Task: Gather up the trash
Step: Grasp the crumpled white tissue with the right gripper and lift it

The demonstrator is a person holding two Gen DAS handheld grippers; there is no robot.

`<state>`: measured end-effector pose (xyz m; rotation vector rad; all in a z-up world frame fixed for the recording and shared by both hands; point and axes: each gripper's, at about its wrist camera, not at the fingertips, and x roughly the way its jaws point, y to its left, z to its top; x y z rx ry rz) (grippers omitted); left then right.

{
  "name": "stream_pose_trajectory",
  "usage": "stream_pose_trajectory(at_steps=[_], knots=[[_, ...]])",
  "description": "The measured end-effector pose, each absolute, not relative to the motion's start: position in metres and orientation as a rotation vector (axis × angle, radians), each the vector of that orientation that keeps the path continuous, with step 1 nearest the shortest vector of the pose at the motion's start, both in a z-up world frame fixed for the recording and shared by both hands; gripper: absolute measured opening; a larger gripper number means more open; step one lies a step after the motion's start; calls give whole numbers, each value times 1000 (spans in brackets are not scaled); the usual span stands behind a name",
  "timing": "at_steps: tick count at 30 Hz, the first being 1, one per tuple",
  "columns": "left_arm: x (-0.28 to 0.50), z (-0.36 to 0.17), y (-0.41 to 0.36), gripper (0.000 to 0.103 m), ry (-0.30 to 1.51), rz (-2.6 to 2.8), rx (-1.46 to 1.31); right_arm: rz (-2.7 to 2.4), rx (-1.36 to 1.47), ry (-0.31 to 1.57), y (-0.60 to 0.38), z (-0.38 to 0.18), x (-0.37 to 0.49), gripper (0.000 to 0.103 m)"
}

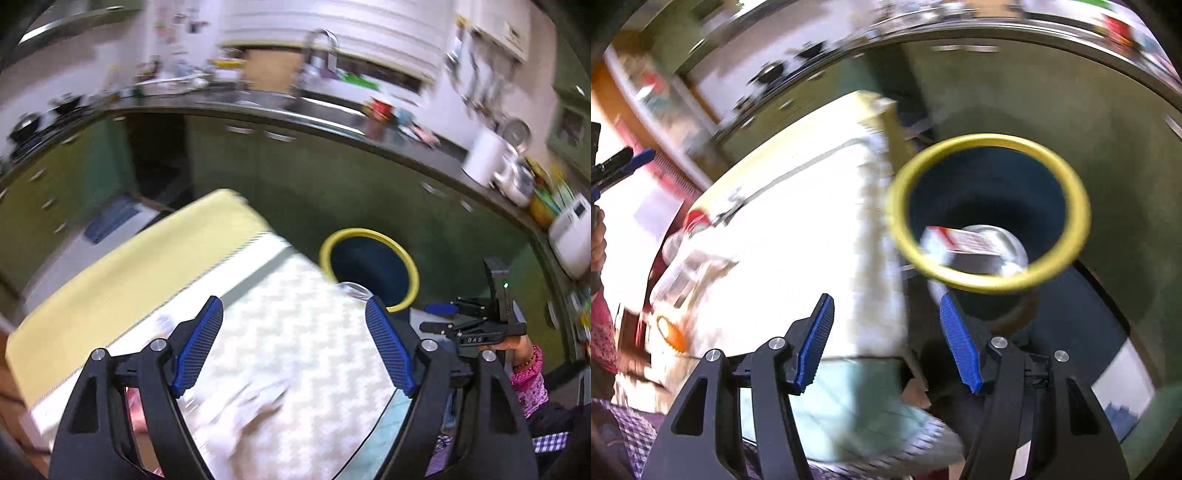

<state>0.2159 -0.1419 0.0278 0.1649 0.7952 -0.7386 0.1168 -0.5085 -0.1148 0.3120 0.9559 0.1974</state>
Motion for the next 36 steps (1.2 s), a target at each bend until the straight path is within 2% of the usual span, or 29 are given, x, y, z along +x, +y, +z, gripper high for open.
stream_pose_trajectory(at_steps=[10, 14, 24, 25, 28, 29, 30, 36], knots=[[170, 22, -43, 79, 769, -599, 31, 552, 53, 964, -349, -98, 185, 60], [153, 19, -13, 81, 755, -580, -16, 638, -62, 946, -295, -100, 205, 67], [136, 5, 7, 82, 771, -575, -31, 665, -163, 978, -239, -122, 241, 66], [137, 5, 7, 82, 773, -575, -30, 664, -163, 978, -237, -123, 242, 64], [139, 4, 6, 82, 776, -581, -28, 663, -167, 981, -228, -126, 246, 39], [140, 3, 5, 82, 779, -584, -28, 658, -170, 983, -227, -127, 247, 23], [140, 2, 5, 82, 779, -585, -28, 654, -170, 983, -227, -126, 248, 14], [142, 2, 0, 82, 784, -597, -15, 658, -135, 951, -233, -116, 240, 10]])
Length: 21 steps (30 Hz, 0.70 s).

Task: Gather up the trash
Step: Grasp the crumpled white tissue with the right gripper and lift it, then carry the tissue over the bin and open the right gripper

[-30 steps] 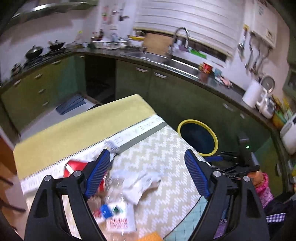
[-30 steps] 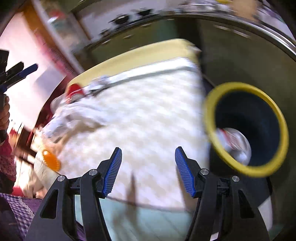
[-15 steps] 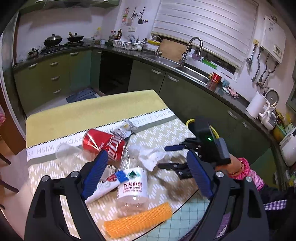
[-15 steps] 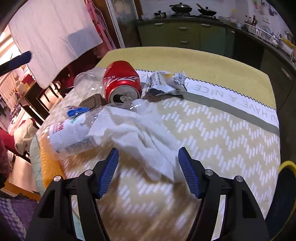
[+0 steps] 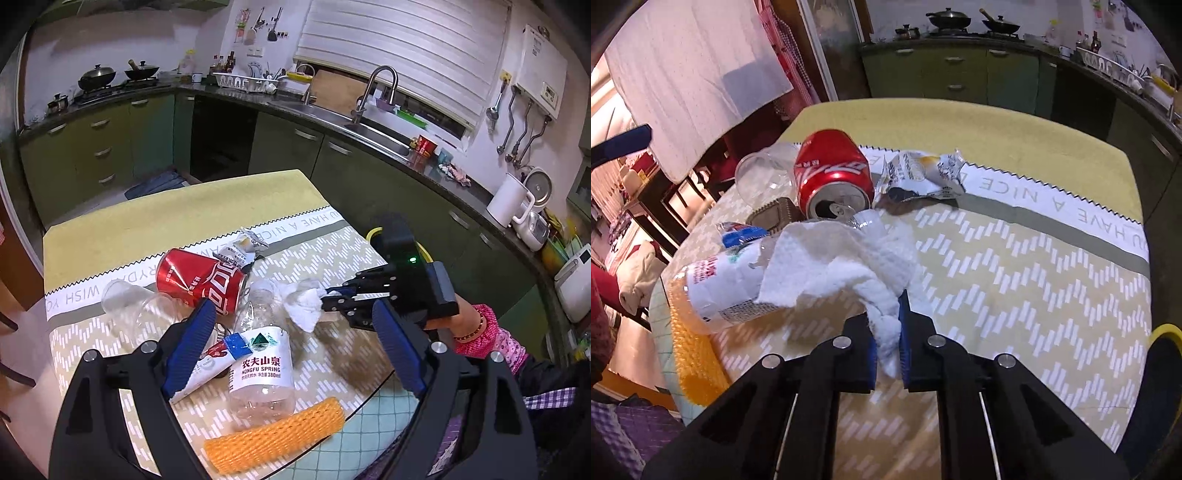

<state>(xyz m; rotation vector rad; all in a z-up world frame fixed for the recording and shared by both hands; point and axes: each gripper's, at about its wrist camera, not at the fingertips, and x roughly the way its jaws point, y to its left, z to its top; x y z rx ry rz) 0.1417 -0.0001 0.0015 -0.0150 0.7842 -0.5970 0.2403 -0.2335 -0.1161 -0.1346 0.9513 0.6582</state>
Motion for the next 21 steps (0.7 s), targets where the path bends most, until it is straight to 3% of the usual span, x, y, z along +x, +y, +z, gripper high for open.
stream_pose_trajectory(at_steps=[13, 21], knots=[[136, 5, -15, 82, 782, -623, 31, 468, 28, 824, -353, -59, 208, 10], [135, 4, -26, 82, 787, -643, 46, 120, 128, 902, -482, -82, 213, 10]])
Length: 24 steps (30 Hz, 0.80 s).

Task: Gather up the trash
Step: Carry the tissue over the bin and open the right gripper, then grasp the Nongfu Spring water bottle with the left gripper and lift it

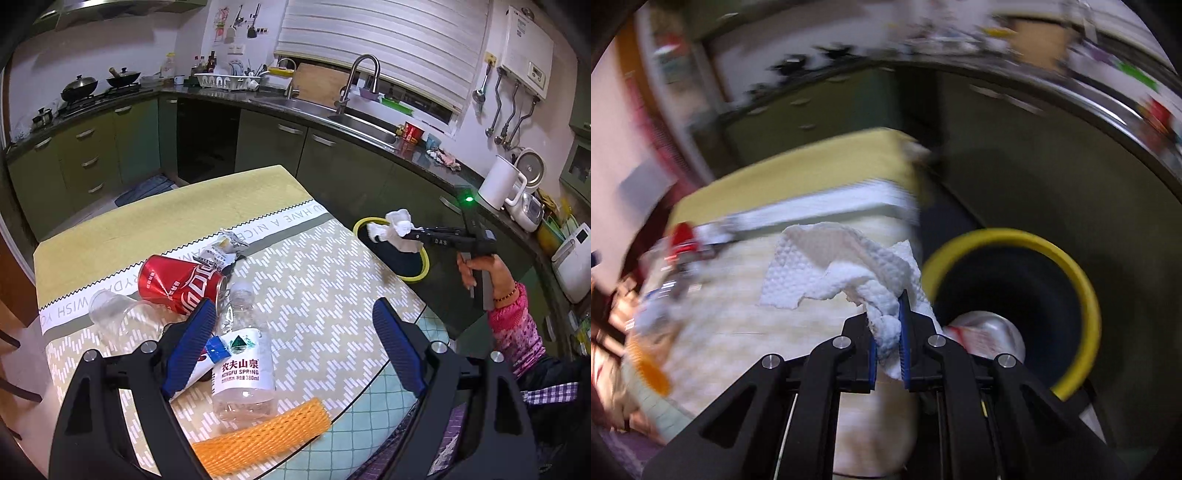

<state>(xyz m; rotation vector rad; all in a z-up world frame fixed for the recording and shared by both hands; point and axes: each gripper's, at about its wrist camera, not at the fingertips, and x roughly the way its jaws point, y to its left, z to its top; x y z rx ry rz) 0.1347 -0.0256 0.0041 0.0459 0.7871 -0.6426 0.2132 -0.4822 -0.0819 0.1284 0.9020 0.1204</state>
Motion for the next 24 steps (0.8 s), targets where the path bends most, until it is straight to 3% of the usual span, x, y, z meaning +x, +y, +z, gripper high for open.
stream_pose_trajectory(at_steps=[10, 11, 12, 14, 24], knots=[[133, 3, -34, 82, 804, -645, 70, -122, 154, 1095, -565, -166, 264, 17], [133, 2, -34, 82, 808, -642, 72, -129, 155, 1105, -567, -171, 267, 27], [133, 2, -33, 82, 810, -640, 72, -137, 157, 1122, -571, -177, 271, 46], [134, 0, -33, 83, 817, -634, 75, -162, 165, 1134, -578, -182, 273, 63], [137, -7, -34, 84, 860, -636, 87, -147, 171, 1064, -568, -153, 240, 68]])
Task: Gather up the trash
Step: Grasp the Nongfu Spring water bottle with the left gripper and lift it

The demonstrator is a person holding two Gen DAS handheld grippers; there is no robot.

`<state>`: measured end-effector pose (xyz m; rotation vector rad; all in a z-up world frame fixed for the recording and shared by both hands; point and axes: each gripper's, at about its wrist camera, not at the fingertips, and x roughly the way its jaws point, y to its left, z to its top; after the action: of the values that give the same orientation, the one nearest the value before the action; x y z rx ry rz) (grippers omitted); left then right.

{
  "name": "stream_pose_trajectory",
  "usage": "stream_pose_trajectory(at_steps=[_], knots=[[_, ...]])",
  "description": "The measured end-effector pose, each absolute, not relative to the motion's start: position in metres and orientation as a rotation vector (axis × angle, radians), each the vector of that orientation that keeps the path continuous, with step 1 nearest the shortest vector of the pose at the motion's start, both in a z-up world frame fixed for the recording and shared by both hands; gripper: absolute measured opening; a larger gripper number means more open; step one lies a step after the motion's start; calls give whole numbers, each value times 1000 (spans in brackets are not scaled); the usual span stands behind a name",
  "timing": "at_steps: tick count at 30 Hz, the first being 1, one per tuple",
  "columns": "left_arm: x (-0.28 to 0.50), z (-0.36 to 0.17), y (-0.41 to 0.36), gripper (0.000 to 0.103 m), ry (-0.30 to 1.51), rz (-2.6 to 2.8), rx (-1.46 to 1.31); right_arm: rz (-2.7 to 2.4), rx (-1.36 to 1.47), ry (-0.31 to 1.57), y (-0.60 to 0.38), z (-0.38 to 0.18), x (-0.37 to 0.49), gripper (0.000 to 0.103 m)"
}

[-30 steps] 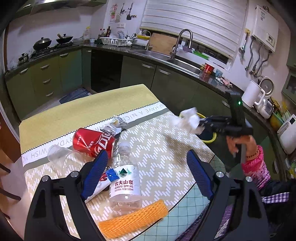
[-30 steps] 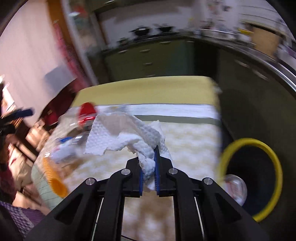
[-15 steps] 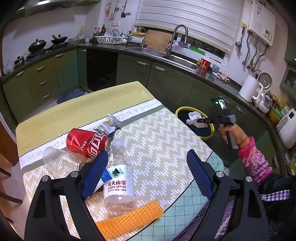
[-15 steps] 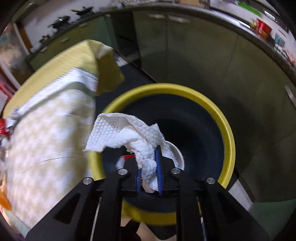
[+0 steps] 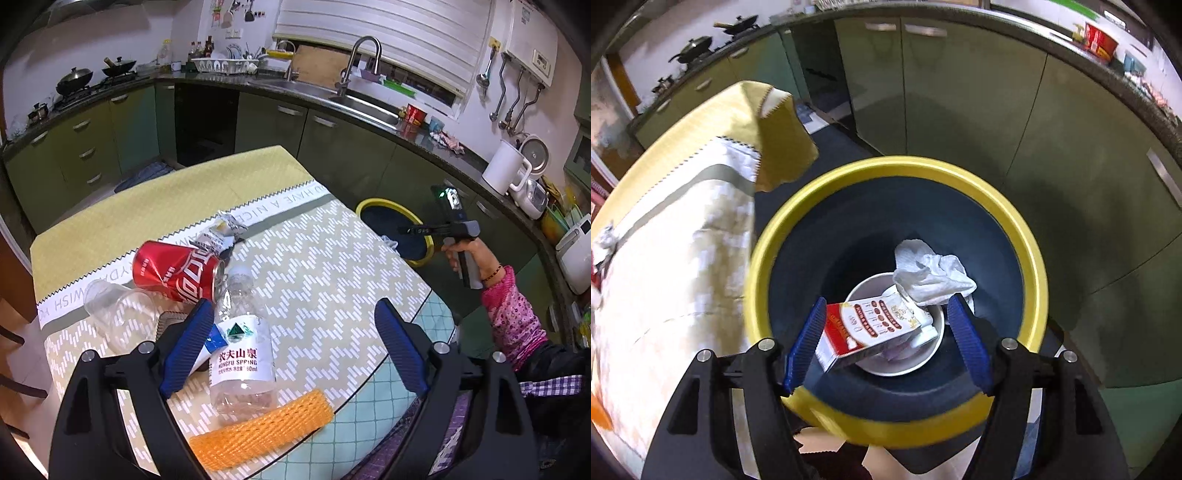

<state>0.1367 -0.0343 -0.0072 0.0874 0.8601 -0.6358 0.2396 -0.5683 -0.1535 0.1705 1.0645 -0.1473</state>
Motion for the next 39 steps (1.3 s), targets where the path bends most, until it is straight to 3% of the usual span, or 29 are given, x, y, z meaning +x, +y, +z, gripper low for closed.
stream_pose_trajectory(at_steps=[16, 39], knots=[[158, -74, -59, 84, 1103, -587, 205, -56, 144, 1034, -533, -137, 221, 69], [178, -115, -69, 84, 1239, -548, 241, 0, 128, 1066, -512, -150, 234, 70]])
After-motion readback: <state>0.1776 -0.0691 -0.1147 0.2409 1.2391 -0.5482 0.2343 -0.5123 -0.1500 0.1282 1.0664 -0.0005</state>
